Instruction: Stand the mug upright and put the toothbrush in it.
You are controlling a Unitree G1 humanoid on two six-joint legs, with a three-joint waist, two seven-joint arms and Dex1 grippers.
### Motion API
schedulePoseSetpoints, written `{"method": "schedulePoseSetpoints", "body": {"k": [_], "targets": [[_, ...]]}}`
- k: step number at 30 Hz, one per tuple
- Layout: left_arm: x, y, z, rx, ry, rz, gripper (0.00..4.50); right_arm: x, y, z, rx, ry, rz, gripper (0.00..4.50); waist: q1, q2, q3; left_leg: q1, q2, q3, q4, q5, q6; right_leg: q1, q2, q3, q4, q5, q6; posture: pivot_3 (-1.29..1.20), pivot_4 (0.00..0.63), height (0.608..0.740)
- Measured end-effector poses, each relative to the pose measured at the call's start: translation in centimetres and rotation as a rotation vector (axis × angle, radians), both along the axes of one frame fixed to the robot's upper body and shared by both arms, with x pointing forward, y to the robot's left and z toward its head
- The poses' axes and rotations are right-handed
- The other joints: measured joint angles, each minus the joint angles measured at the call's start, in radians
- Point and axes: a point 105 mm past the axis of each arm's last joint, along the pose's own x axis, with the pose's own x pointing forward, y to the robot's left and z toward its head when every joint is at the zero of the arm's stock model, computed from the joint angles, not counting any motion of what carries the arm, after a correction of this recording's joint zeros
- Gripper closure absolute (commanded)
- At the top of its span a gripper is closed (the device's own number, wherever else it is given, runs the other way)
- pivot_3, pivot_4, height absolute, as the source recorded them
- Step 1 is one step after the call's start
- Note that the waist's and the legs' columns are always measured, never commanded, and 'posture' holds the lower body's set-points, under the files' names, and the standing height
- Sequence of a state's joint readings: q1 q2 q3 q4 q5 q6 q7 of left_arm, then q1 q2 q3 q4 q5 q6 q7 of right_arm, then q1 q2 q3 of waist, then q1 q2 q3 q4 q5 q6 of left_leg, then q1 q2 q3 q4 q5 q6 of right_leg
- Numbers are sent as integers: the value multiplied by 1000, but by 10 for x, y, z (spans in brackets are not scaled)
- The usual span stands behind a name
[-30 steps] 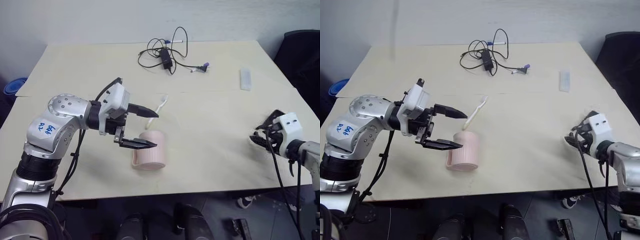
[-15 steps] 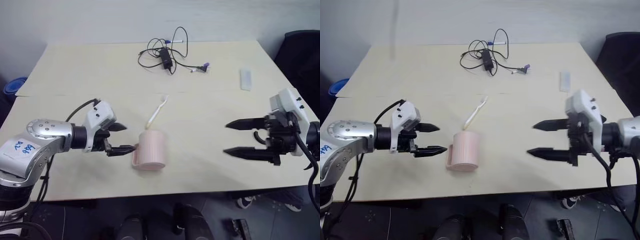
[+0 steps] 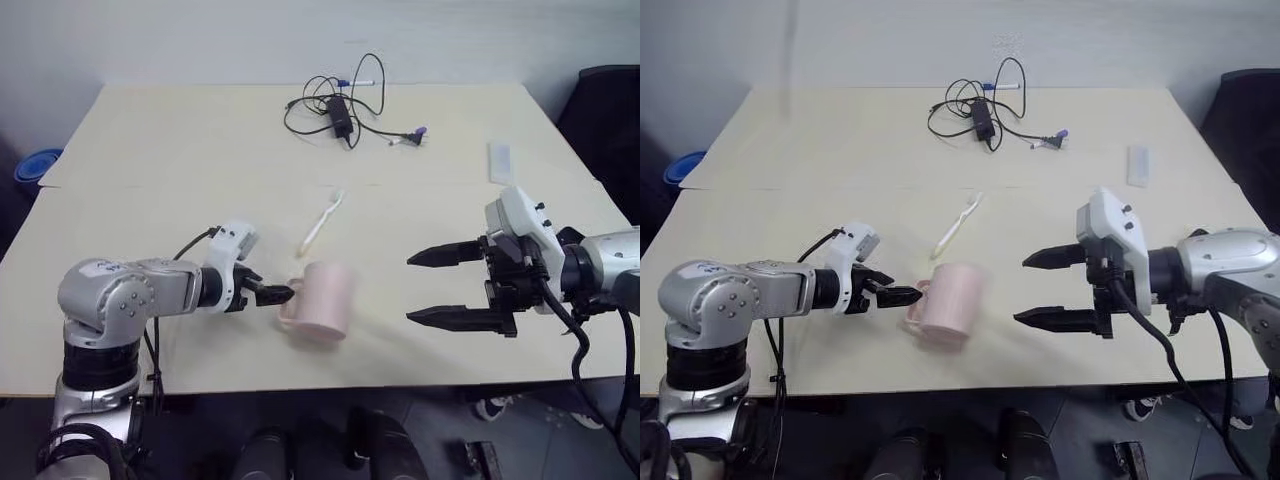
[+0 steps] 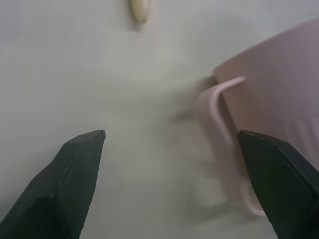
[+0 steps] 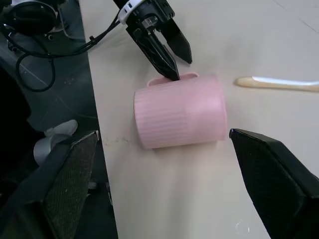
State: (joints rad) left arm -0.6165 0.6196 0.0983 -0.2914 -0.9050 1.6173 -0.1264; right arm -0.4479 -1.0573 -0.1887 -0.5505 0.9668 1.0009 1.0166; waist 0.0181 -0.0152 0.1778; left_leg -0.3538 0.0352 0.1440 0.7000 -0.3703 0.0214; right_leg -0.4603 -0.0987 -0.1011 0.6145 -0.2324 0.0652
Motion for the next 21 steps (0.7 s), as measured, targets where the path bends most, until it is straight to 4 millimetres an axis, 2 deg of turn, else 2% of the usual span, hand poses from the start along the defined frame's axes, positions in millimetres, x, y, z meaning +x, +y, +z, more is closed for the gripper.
{"method": "schedulePoseSetpoints", "body": {"k": [3,14,17,21], "targets": [[2,-5,-1,-3,53,-20,0,-1,0,5,16,-26,-15,103,4,0,0,1,-1,0,0,0,0,1,0,0,1,0,0,0,150,740],[3,-24,-5,57,183,-126,0,-5,1,-2,23,-38,-68,103,9,0,0,2,-3,0,1,1,0,2,-1,-1,1,0,0,0,150,740],[4,-28,-5,80,195,-146,554,-5,0,-3,30,-46,-83,59,10,0,0,3,-3,-2,1,1,1,6,-1,-2,-3,0,0,0,150,740],[4,-33,-8,103,219,-173,1748,-6,1,0,40,-64,-93,59,8,0,0,3,-3,-4,1,1,0,7,-1,-2,-3,0,0,0,150,740]]}}
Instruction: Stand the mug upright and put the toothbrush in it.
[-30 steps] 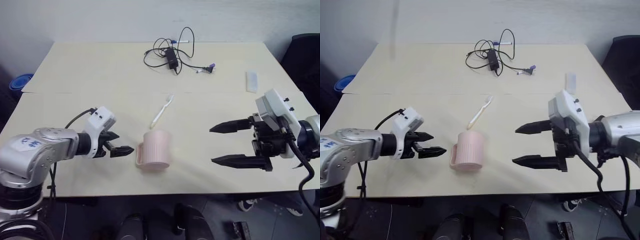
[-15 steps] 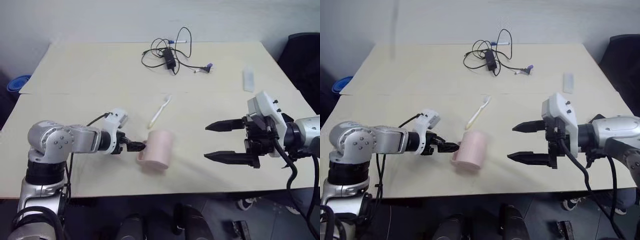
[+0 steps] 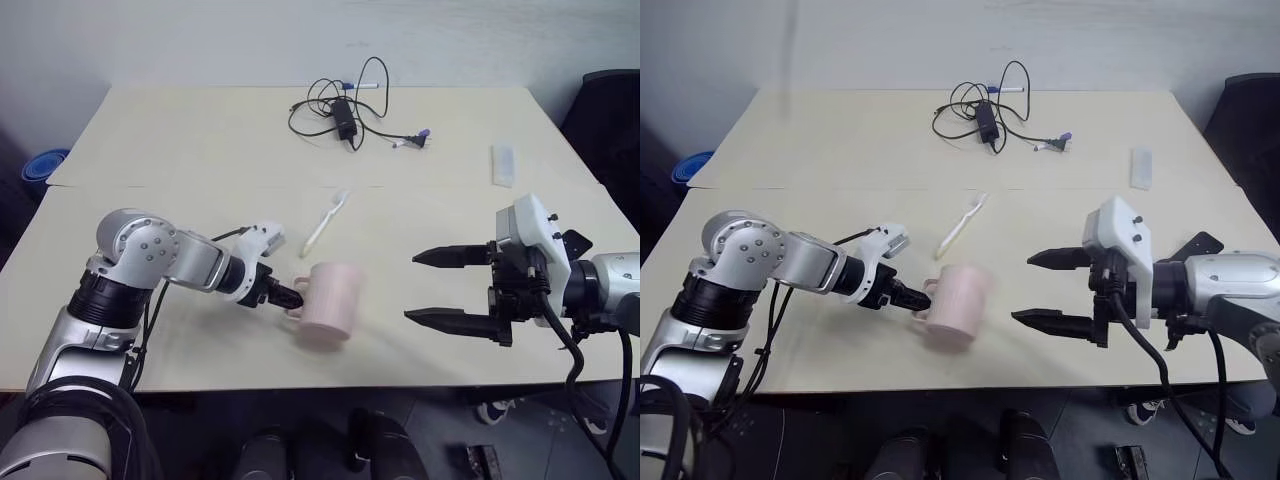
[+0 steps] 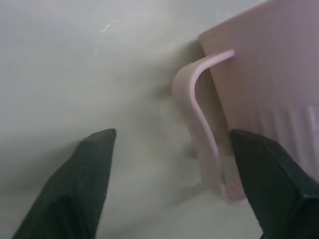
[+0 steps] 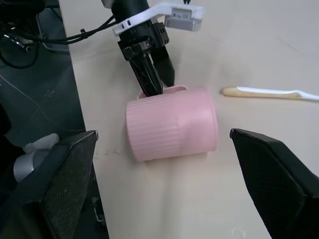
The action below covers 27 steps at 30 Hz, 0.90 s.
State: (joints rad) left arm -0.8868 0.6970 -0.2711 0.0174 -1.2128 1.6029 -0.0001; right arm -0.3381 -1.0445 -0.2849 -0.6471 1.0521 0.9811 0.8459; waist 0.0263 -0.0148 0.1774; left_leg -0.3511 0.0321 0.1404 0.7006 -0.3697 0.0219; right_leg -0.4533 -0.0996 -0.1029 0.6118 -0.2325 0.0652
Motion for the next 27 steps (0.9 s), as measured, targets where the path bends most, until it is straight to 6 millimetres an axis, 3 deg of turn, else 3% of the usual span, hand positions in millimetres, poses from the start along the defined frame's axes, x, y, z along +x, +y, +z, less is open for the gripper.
{"method": "schedulePoseSetpoints", "body": {"k": [10,14,20,27], "targets": [[-2,-3,-8,-1,52,-15,4465,2,0,0,17,1,-24,59,-1,0,0,-1,0,-2,0,0,0,0,0,0,-1,0,0,0,150,740],[-4,-3,-9,1,60,-20,4465,2,1,1,21,-8,-24,59,-1,0,0,-1,0,-3,0,0,0,0,0,0,-1,0,0,0,150,740],[-4,13,-4,-34,-14,59,4465,4,0,2,28,-14,-18,59,-6,0,0,-2,2,-3,0,0,-1,0,1,1,-1,0,0,0,150,740],[14,43,31,-210,-469,291,4465,12,-3,0,28,9,-19,59,-4,0,0,-2,2,-3,-1,0,-1,0,0,1,-2,0,-1,0,150,740]]}}
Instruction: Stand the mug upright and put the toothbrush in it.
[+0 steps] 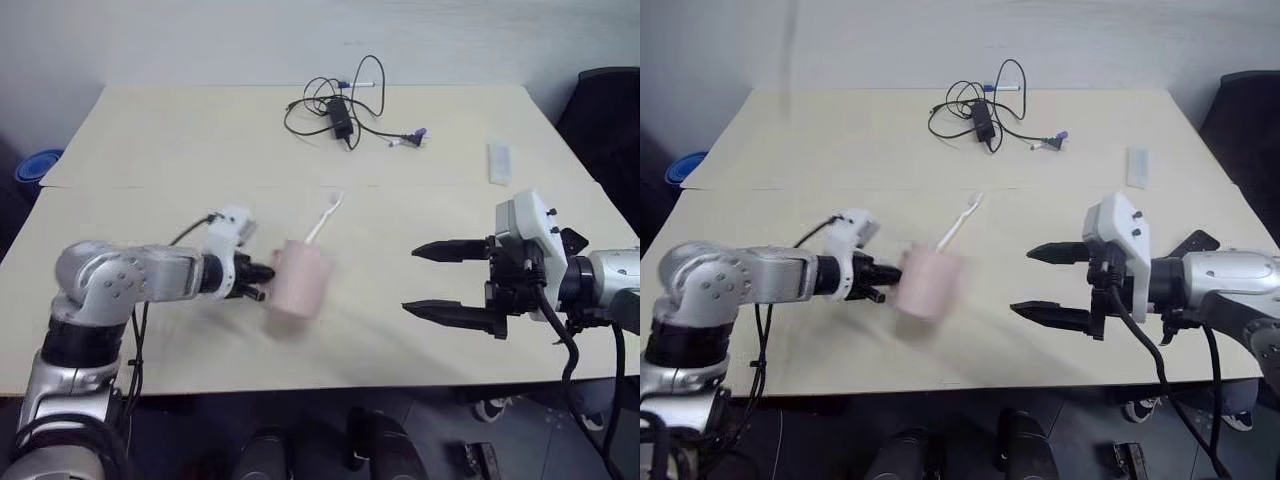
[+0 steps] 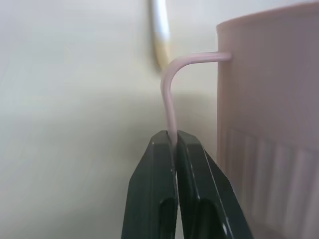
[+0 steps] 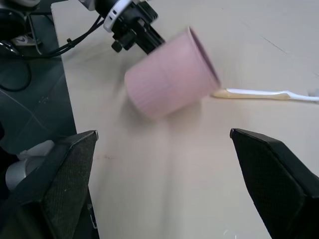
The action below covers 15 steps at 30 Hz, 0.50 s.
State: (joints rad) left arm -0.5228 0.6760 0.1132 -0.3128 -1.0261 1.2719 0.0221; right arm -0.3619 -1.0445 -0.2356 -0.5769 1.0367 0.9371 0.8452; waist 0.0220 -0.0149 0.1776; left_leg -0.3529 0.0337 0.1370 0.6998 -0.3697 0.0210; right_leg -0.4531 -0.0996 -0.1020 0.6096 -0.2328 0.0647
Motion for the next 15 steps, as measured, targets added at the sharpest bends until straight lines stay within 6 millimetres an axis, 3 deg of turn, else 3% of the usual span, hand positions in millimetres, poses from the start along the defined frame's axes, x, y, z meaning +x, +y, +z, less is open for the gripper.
{"method": "schedulePoseSetpoints", "body": {"k": [2,5,7,12,15], "targets": [[6,18,4,-31,-128,124,4465,5,-4,1,14,9,-18,59,2,0,0,0,0,0,0,0,0,0,0,0,-3,0,0,0,150,740],[7,58,-1,90,-310,333,4465,7,-7,1,20,23,-21,59,2,0,0,1,0,1,-1,0,0,0,1,0,-5,0,0,0,150,740],[6,72,1,156,-417,416,4465,9,-7,1,24,33,-20,59,4,0,0,0,0,0,-1,-1,0,0,0,-1,-5,0,0,0,150,740],[10,60,18,208,-664,475,4465,14,-3,5,39,20,-4,59,13,0,0,0,-2,-2,0,-1,4,3,-10,-3,-8,1,1,0,150,740],[12,51,12,213,-704,482,4465,20,-1,-3,41,51,-12,59,6,0,0,-1,-2,-2,-1,-2,4,3,-11,-4,-6,1,1,0,150,740]]}}
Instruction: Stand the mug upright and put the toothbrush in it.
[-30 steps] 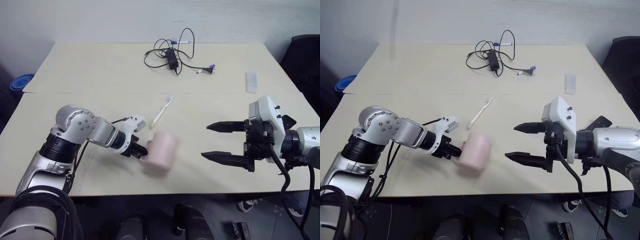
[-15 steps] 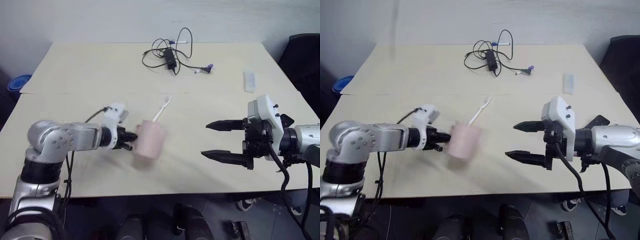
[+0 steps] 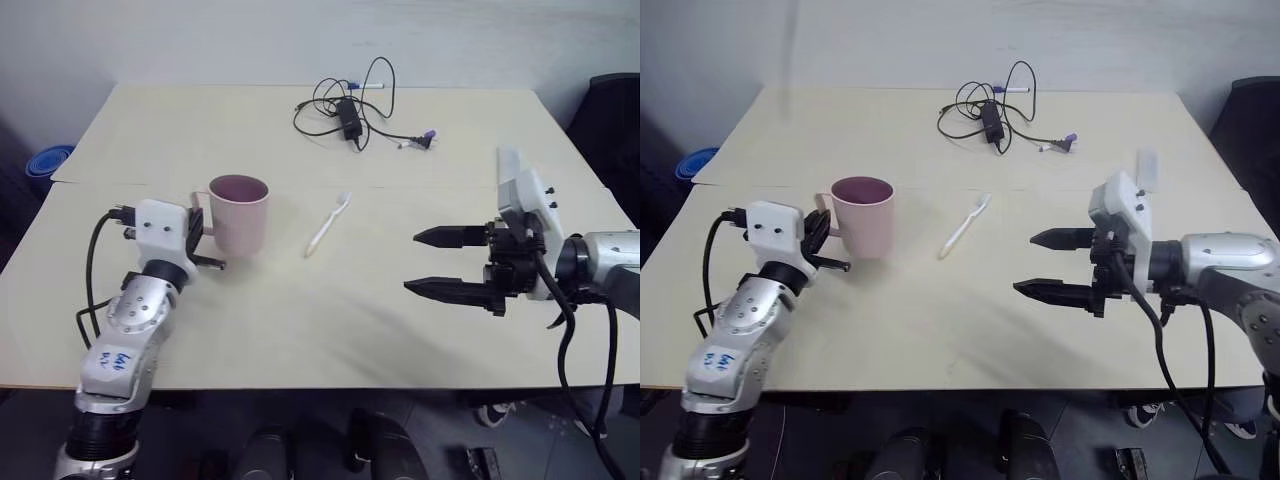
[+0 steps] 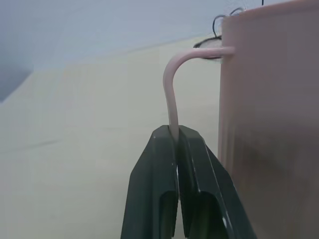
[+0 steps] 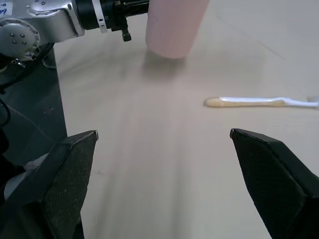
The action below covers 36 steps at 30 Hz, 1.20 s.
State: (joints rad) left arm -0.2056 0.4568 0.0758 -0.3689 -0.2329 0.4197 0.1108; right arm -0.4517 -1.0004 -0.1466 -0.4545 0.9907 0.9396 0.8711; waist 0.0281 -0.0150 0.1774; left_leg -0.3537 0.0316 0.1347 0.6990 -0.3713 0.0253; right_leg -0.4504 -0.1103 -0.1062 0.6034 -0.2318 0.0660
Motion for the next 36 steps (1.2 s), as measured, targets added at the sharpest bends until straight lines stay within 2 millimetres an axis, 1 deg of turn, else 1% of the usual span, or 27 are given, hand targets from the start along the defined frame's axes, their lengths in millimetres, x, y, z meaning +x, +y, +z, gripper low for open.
{"method": "schedulePoseSetpoints", "body": {"k": [4,6,12,15,18,21,23,24,25,27,29,30,31,32,34,36], "targets": [[-4,0,-26,-46,55,10,3500,7,1,-4,15,11,-27,59,-8,0,0,0,1,0,0,0,0,0,1,-1,1,0,0,0,150,740],[-7,1,-36,-62,77,3,2848,8,2,-5,18,14,-36,59,-6,0,0,0,1,0,0,0,0,0,1,-2,1,0,0,0,150,740],[-19,15,-52,-87,139,26,1073,13,4,-5,7,10,-48,59,-5,0,0,0,1,-1,0,0,1,0,-1,-2,-2,0,0,0,150,740],[-29,23,-52,-83,163,37,72,20,7,-8,7,7,-69,59,-6,0,0,0,1,-2,0,0,0,0,-1,-2,-2,0,0,0,150,740],[-41,33,-46,-44,185,33,28,30,8,-13,1,11,-107,59,-7,0,0,0,1,-2,0,0,0,0,-1,-2,-2,-1,-1,0,150,740],[-55,34,-40,-24,241,-57,28,42,13,-18,12,20,-155,59,-13,0,0,0,2,-2,0,-1,0,0,-1,-2,-2,-1,-2,0,150,740],[-70,31,-34,-9,333,-203,28,54,22,-24,18,36,-199,59,-21,0,0,0,2,-3,0,-1,-2,-1,-1,-3,-1,-2,-3,0,150,740],[-81,32,-31,35,406,-299,28,61,30,-26,23,44,-216,59,-29,0,0,-2,3,-3,0,0,-3,-3,-1,-3,1,-3,-4,0,150,740],[-88,34,-29,68,447,-347,28,65,33,-26,32,45,-226,59,-31,1,0,-3,3,-4,0,0,-3,-5,-1,-4,2,-3,-5,0,150,740],[-115,41,-17,191,605,-521,28,84,50,-25,69,71,-277,59,-46,-1,0,-7,5,0,1,0,-6,-13,1,-5,8,-4,-7,0,150,740],[-129,46,8,272,660,-640,28,105,65,-26,105,114,-353,59,-55,5,1,-7,3,2,0,1,-6,-15,2,-12,9,-4,-8,0,150,740],[-131,49,21,303,664,-667,28,115,74,-27,122,142,-392,59,-56,6,1,-8,4,2,0,1,-7,-15,4,-13,9,-4,-8,0,150,740],[-130,51,36,327,650,-687,28,126,86,-29,142,183,-434,59,-58,7,2,-8,4,2,0,2,-8,-15,9,-12,9,-5,-8,0,150,740],[-128,52,48,348,624,-698,28,132,97,-33,154,223,-458,59,-59,8,2,-7,6,2,-1,2,-8,-15,10,-12,11,-5,-8,0,150,740],[-123,51,64,359,564,-707,28,140,113,-40,166,291,-486,59,-59,9,2,-8,6,2,-2,2,-8,-15,11,-11,10,-5,-8,0,150,740],[-116,49,72,348,521,-715,28,148,124,-47,167,341,-520,59,-61,9,2,-10,6,1,-3,2,-8,-16,11,-10,9,-5,-8,0,150,740]]}}
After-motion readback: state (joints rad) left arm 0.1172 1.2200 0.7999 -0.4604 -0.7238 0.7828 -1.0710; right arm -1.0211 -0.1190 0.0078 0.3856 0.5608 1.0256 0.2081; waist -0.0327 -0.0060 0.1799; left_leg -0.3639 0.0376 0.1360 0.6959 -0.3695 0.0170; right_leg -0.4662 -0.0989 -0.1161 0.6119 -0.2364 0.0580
